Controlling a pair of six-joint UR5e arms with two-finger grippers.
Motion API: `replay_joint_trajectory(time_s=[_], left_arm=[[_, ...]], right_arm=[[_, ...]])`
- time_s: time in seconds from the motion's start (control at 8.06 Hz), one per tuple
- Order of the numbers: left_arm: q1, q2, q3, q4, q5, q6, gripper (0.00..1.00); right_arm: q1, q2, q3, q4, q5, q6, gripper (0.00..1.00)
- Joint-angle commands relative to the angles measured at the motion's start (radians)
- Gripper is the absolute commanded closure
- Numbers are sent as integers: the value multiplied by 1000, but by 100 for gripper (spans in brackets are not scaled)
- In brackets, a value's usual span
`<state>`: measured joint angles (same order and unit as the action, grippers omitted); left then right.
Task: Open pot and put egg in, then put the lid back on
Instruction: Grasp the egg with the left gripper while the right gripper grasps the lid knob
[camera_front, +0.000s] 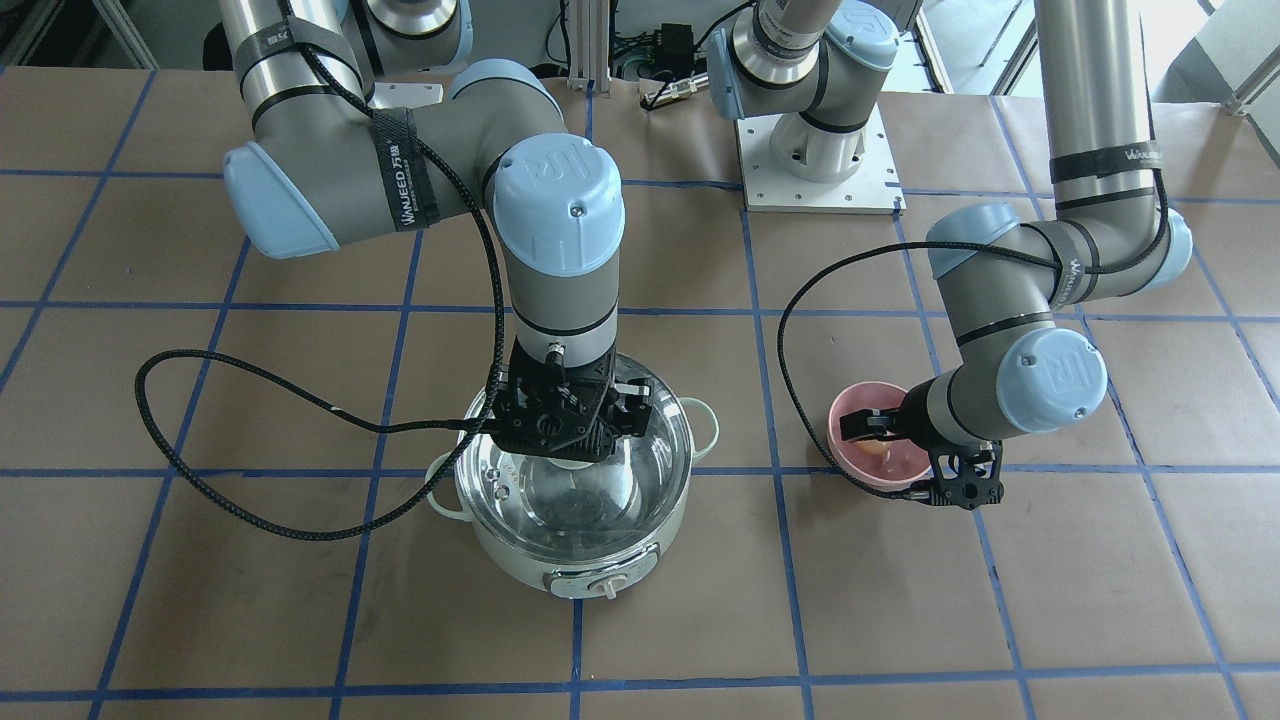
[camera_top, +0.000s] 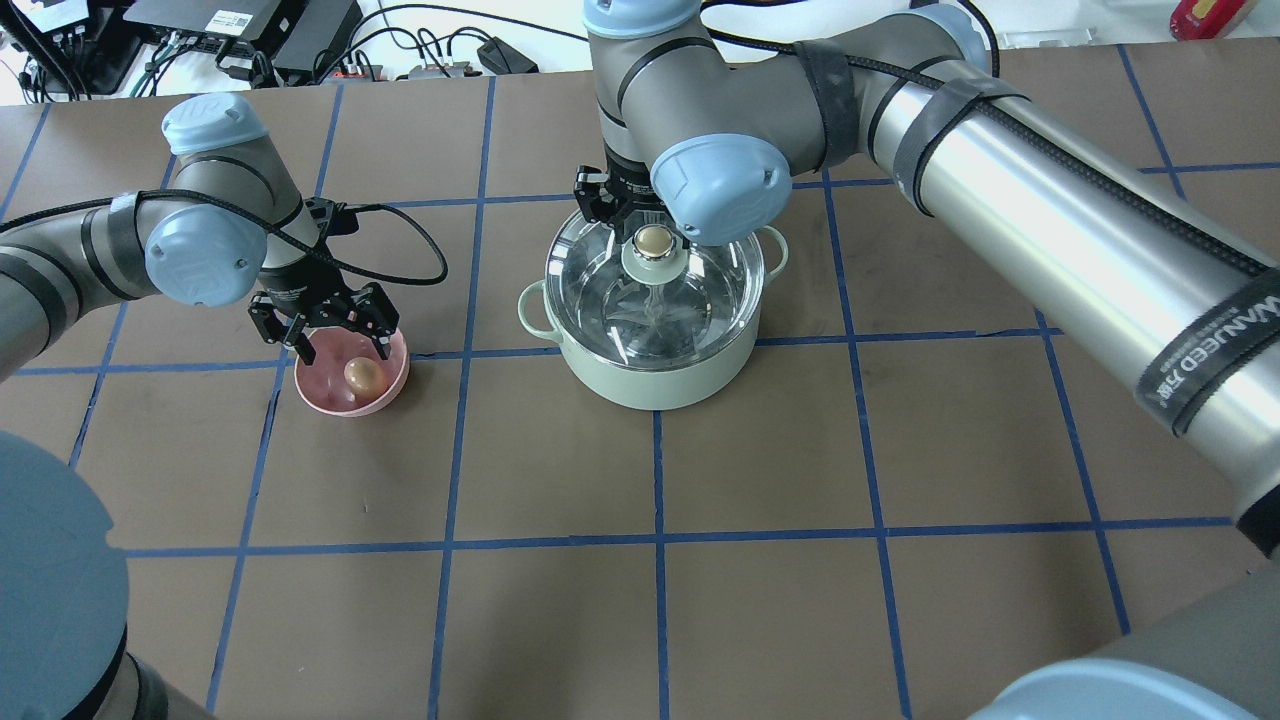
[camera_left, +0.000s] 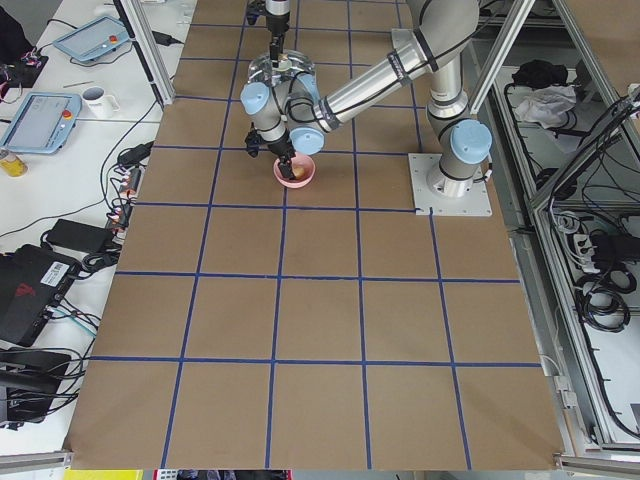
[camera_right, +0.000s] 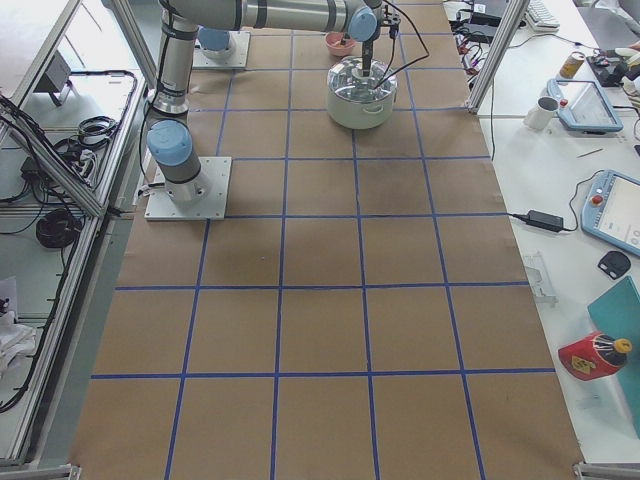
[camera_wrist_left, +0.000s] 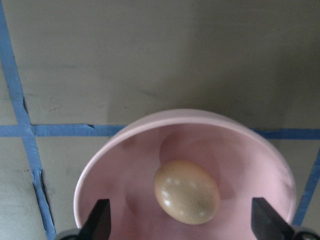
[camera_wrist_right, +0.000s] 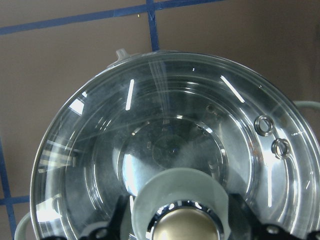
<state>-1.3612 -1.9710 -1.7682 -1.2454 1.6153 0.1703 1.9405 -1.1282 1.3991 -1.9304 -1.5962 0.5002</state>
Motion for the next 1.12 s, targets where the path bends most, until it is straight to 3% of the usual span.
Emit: replay_joint_trajectory(time_s=[0.0,0.25,0.74,0.87,0.99], left_arm=[[-1,-25,3,27,0,37,0],[-1,-28,-2,27,-2,35,0],[-1,-49,-11,27,-9,37,2],[-1,-49,-11,27,-5,37,8],[-1,-49,-11,27,0,37,20]], right_arm=[[0,1,1,1,2,0,73],[0,-1,0,8,2,-5,100],[-18,-42,-2,19,25,-38,100],[-21,-73,-3,43,25,-49,100],[-40,-106,-3,78,27,-61,100]])
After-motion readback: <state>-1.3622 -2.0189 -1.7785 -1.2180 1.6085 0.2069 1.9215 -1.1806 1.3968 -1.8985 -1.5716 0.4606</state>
